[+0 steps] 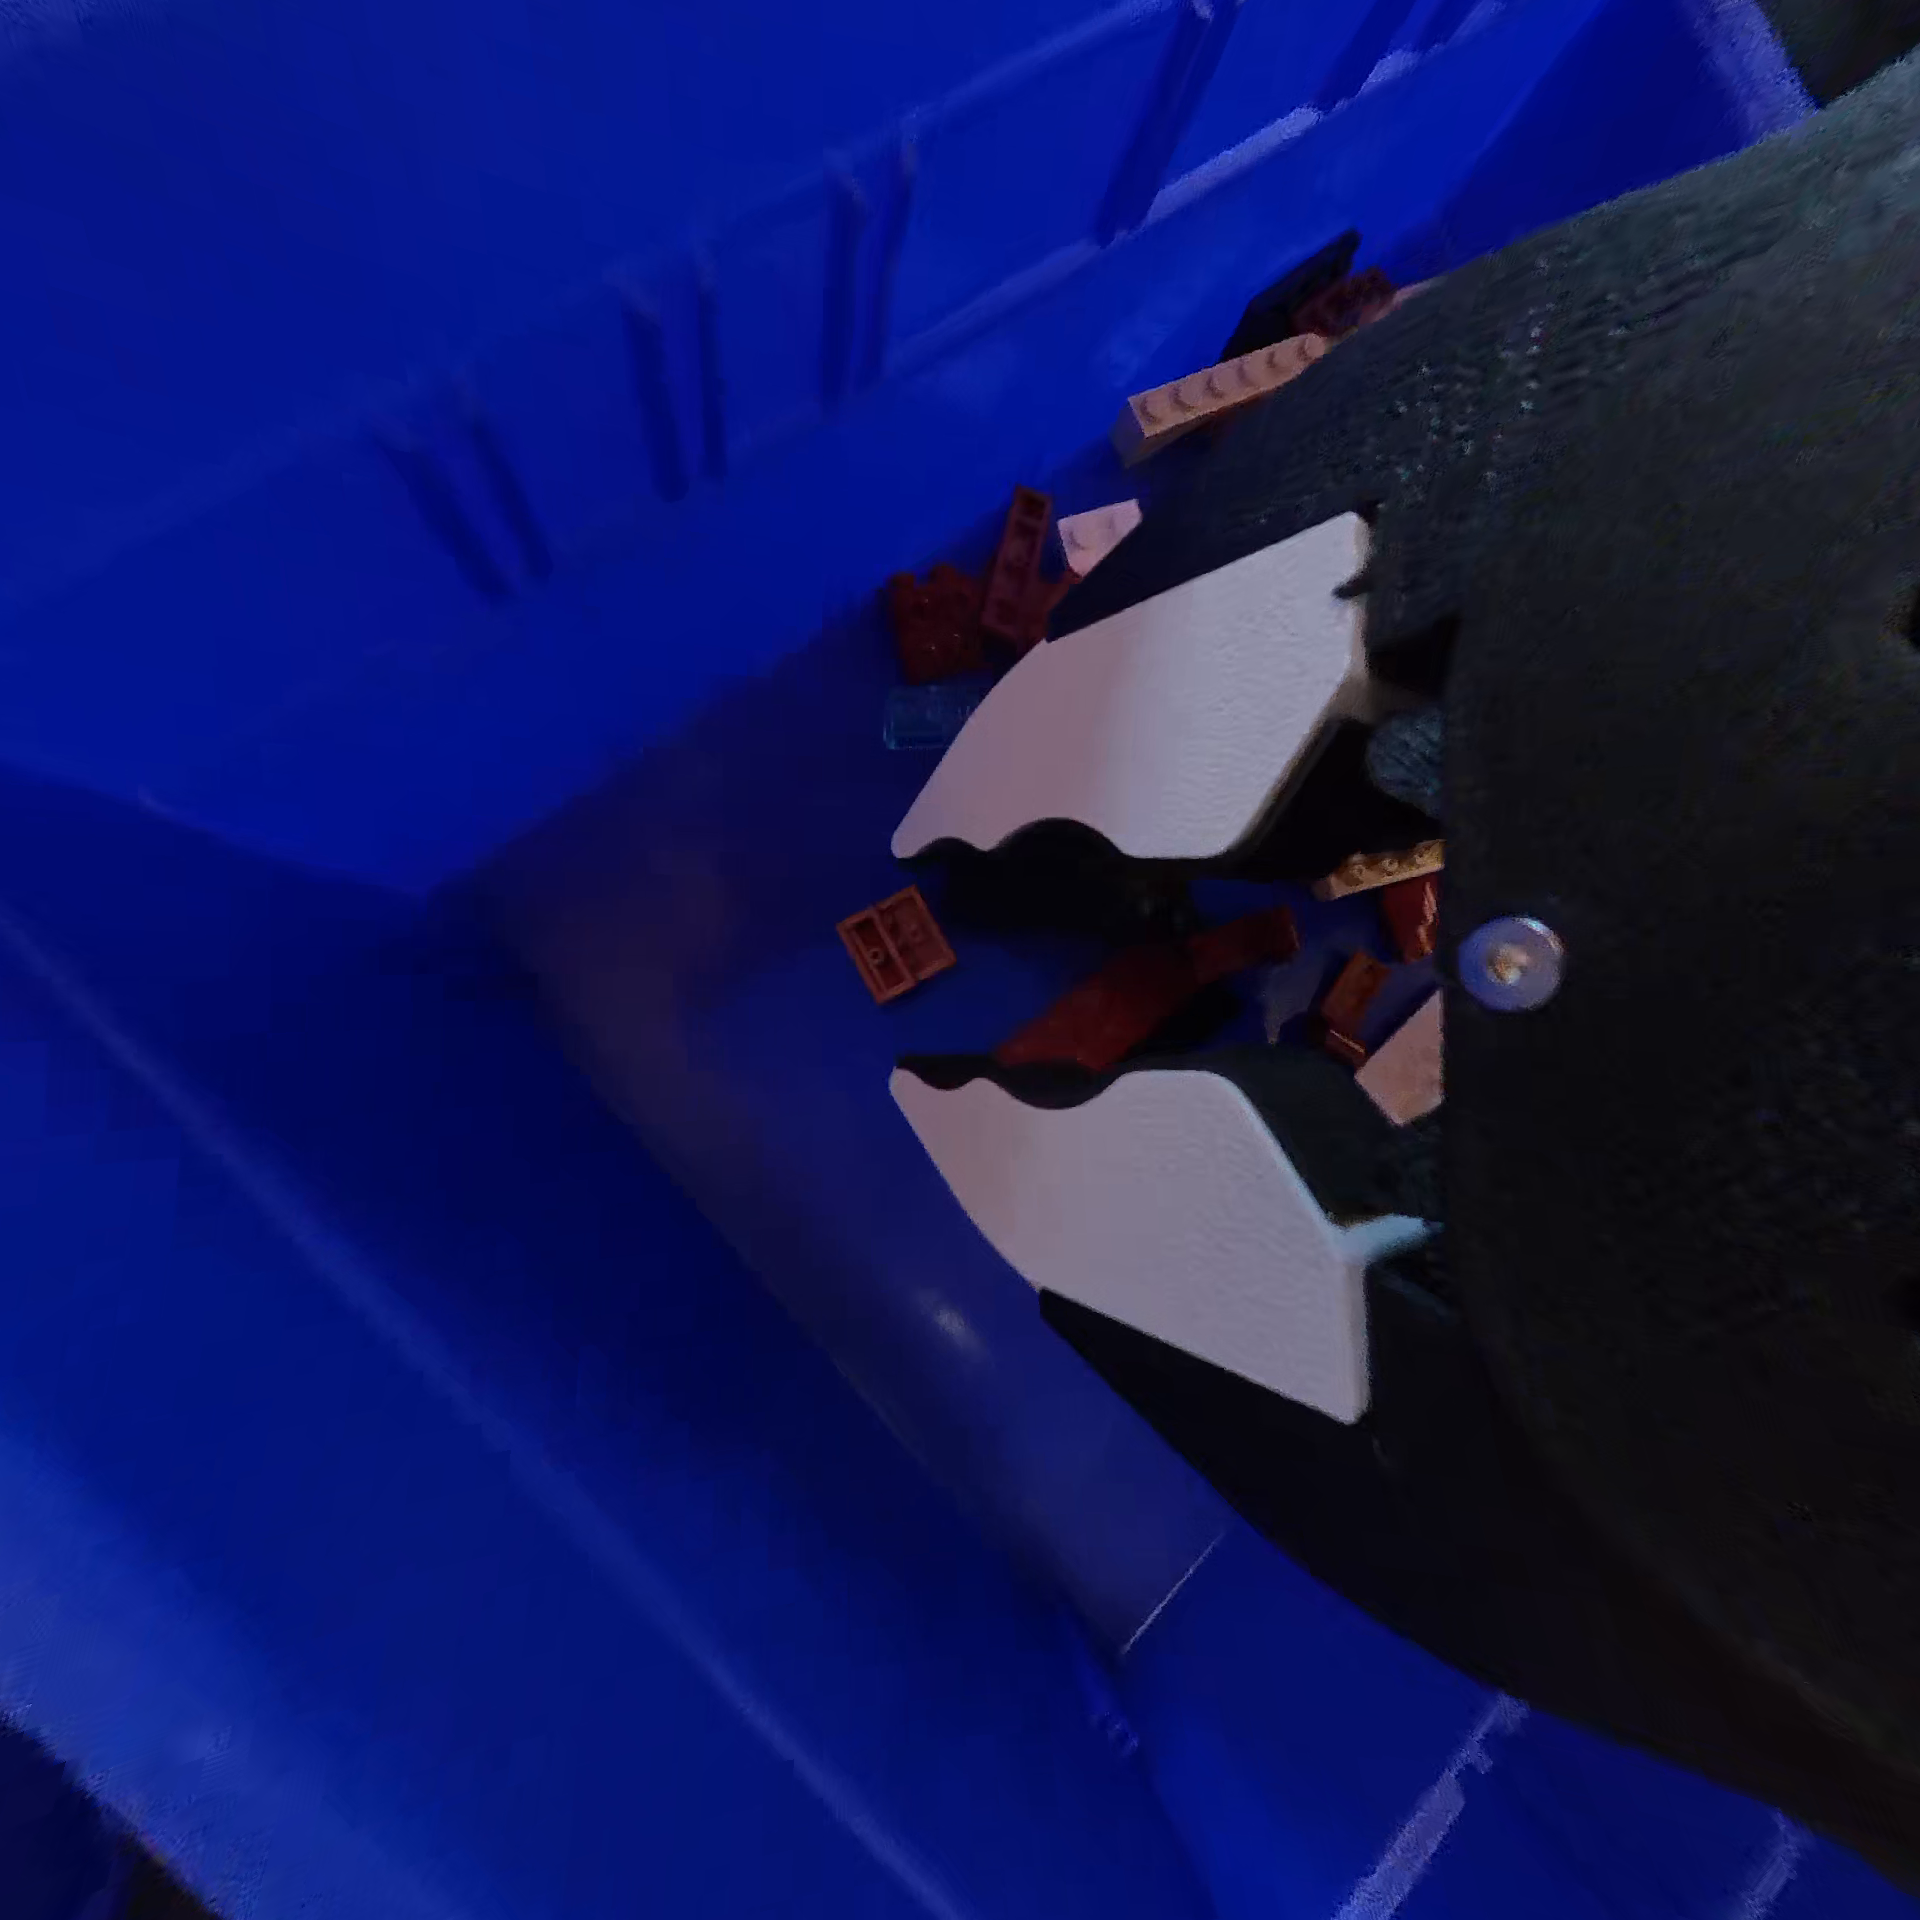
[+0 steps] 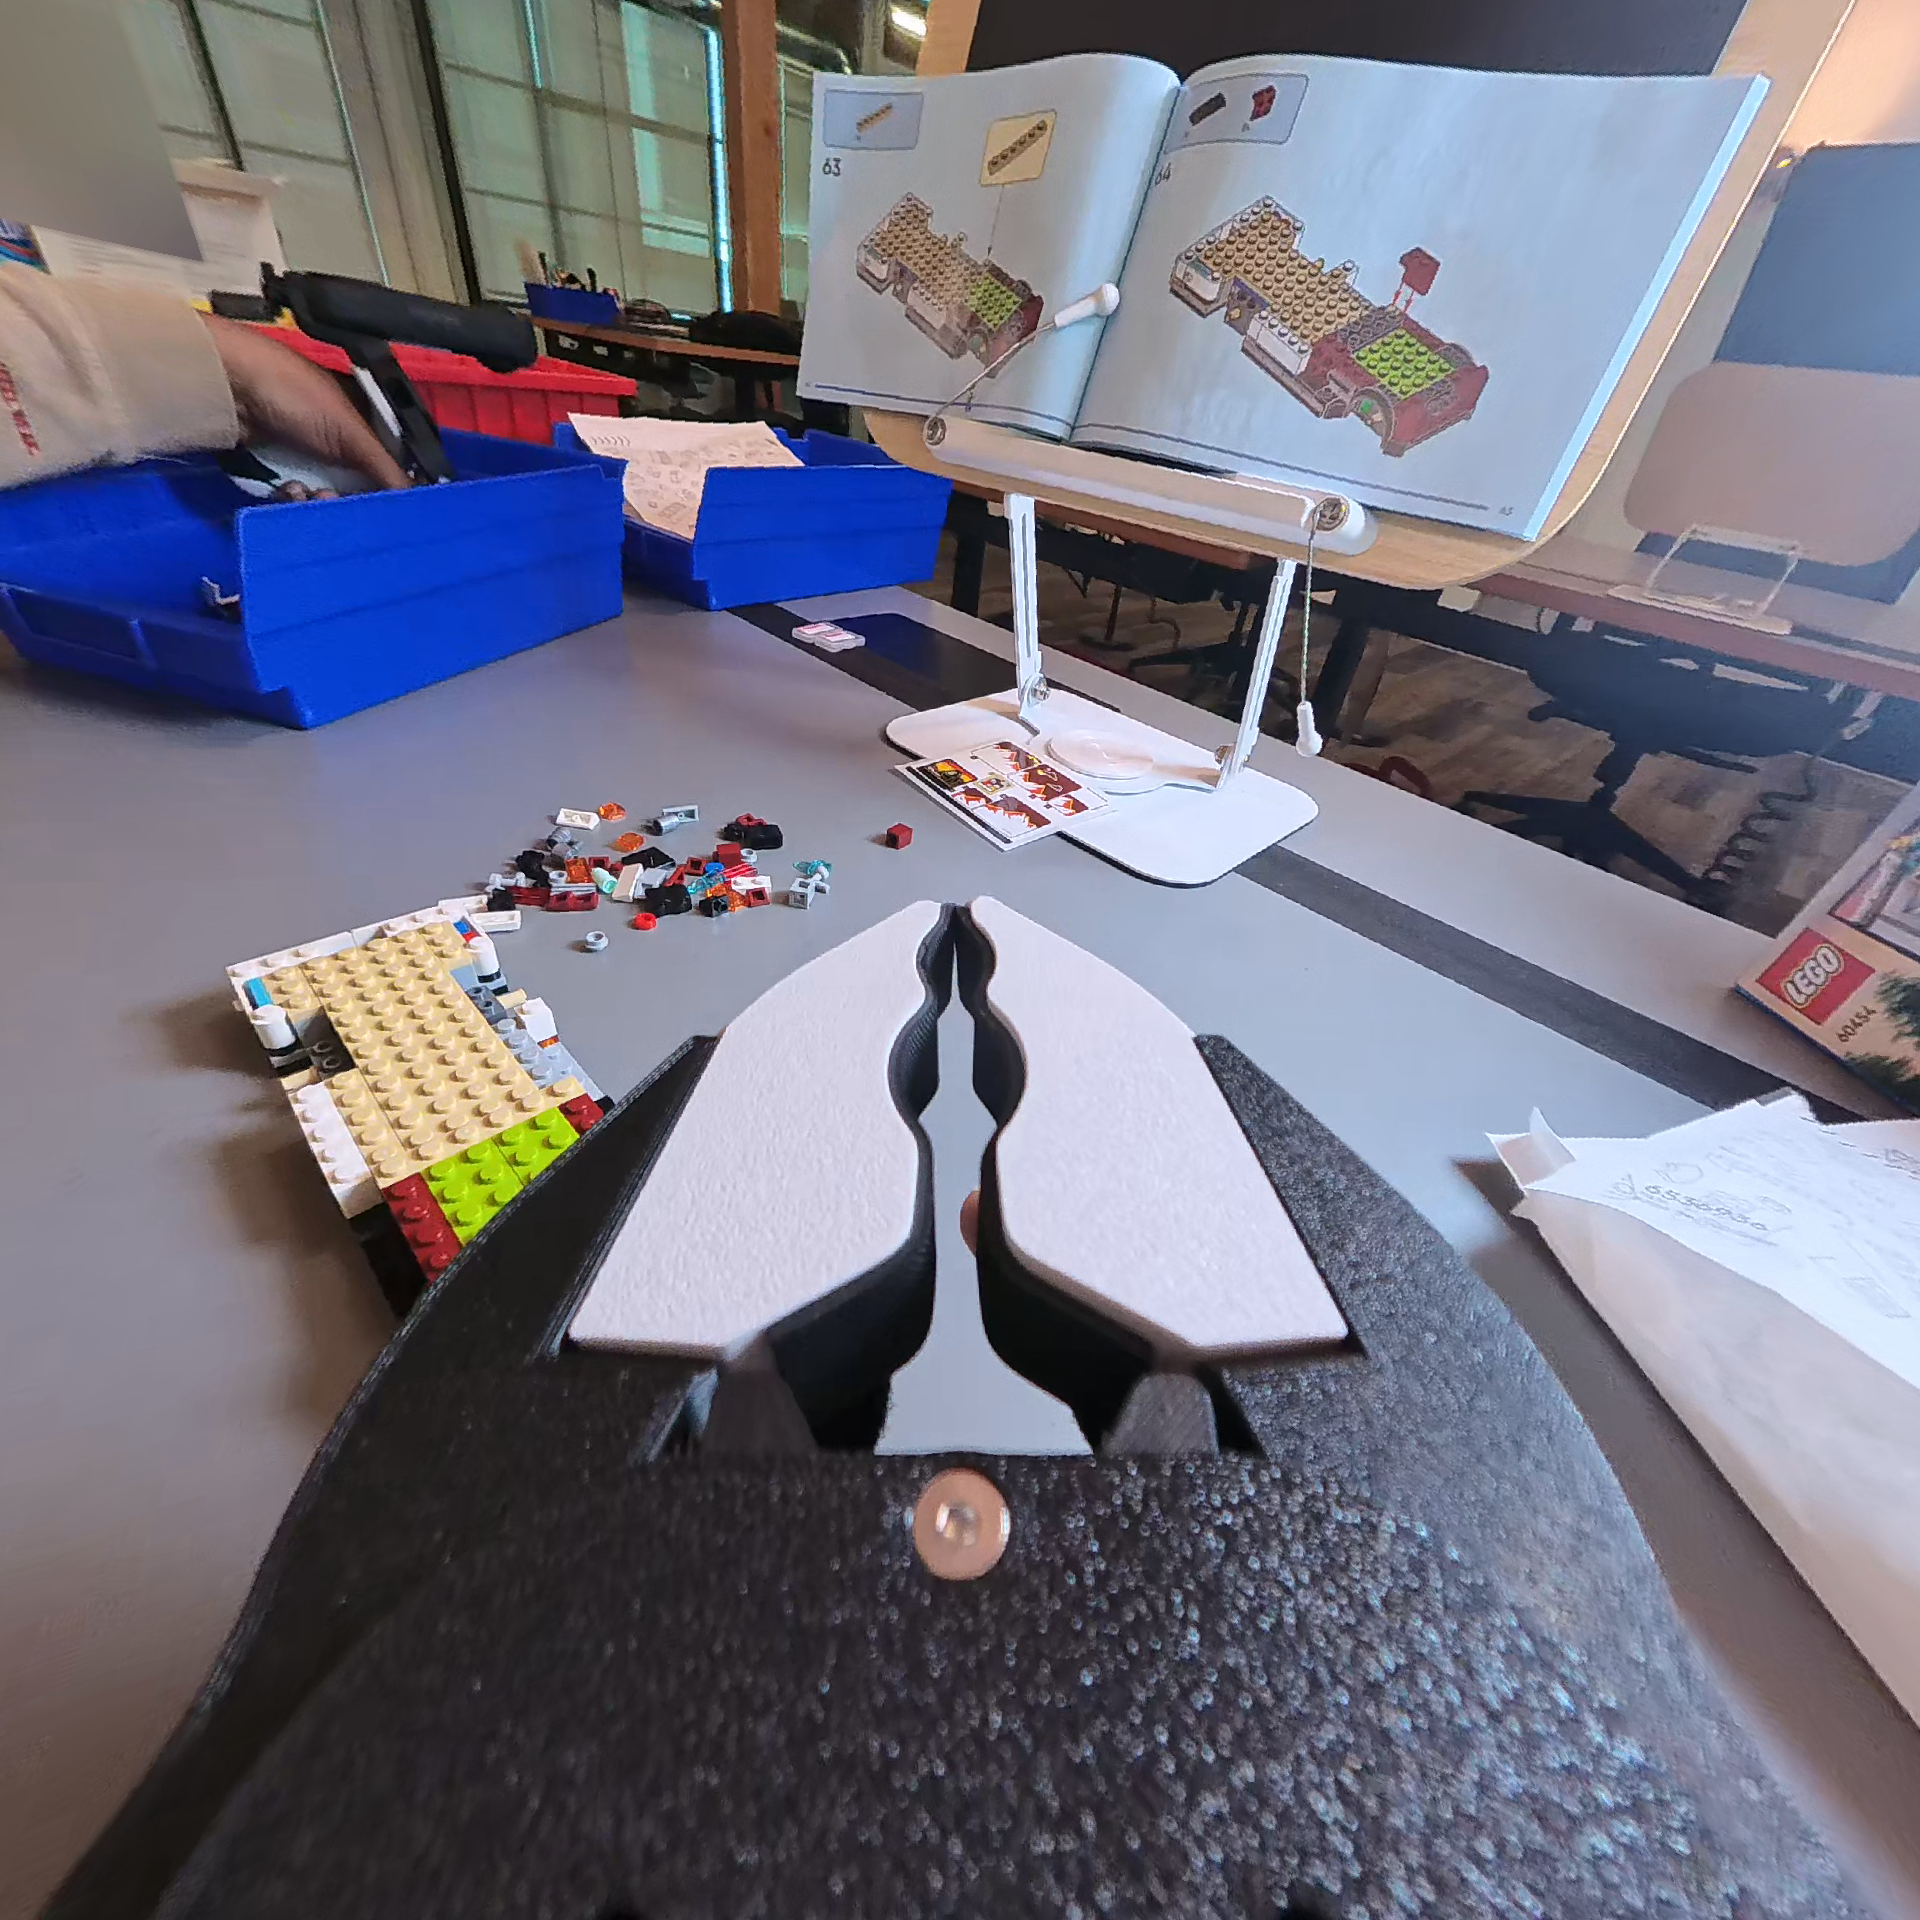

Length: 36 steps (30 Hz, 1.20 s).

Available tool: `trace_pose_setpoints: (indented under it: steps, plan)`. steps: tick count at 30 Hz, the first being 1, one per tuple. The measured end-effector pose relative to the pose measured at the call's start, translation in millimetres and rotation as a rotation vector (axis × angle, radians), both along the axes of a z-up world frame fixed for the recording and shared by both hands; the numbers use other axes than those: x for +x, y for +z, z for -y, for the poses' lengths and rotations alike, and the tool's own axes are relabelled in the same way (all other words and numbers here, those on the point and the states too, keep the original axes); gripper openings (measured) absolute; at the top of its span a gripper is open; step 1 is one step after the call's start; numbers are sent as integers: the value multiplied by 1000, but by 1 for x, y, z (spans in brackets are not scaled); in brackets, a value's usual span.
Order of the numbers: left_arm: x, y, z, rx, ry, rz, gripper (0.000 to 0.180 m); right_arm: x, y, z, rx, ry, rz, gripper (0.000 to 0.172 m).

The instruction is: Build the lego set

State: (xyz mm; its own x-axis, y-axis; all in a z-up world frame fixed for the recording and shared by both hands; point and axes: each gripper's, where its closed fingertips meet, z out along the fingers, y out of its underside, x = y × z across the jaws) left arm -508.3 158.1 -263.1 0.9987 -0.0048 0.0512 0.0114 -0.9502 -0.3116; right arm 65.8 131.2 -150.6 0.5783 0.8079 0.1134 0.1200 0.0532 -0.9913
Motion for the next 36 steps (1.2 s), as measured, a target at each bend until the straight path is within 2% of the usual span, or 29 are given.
trace_pose_setpoints:
  steps: [8,16,18,21,24,27,29,32,34,36]
  plan:
    - [-4,0,-2,14,-1,-36,20,-1,-1,2,1,10,11,0]
    - [-2,1,-4,72,-39,-23,19,-2,-4,3,-2,20,25,0]
    - [8,14,-10,165,-61,65,19,-3,-4,4,-1,20,26,0]
    - [49,63,-19,433,-169,428,19,-3,-4,4,0,22,27,0]
    - [79,114,-7,629,-291,795,18,-4,-6,4,-9,28,27,0]
    - [91,143,7,741,-388,1002,19,-6,-7,5,-13,32,32,0]
    - [91,151,10,787,-400,1054,19,-6,-7,5,-9,34,36,0]
    - [86,146,7,780,-367,1063,19,-6,-7,6,-9,36,40,0]
    - [80,134,1,736,-307,996,19,-6,-8,6,-12,39,40,0]
    - [65,111,-9,649,-191,853,18,-6,-9,6,-16,46,44,0]
